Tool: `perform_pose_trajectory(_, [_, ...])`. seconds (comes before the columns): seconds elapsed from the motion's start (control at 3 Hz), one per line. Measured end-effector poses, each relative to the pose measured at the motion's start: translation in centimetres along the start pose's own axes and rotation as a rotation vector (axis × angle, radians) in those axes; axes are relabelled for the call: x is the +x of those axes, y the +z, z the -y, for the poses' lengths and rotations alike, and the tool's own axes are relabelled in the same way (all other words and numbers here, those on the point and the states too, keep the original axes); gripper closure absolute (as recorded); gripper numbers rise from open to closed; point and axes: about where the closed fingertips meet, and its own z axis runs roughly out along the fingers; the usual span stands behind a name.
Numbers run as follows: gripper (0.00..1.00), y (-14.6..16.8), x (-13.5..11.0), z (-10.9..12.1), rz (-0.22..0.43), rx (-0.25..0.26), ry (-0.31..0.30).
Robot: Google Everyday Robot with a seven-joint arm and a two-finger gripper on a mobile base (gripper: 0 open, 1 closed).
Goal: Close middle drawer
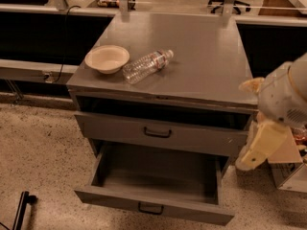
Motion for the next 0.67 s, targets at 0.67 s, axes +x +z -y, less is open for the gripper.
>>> perform_pose_trajectory(0.67, [0.00,2.54,0.44,-1.11,0.036,-0.017,0.018])
